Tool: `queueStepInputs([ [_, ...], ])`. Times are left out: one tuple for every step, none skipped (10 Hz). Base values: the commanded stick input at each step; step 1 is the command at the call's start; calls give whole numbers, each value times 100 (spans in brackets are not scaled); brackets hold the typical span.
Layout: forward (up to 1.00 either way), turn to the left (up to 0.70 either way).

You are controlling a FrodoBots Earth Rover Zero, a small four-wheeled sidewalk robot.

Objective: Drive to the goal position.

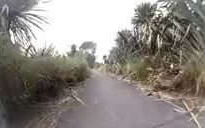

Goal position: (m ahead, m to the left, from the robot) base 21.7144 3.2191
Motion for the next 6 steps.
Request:
queueStepInputs([
  [98,0],
  [100,0],
  [100,-27],
  [100,-38],
  [100,-22],
  [100,-7],
])
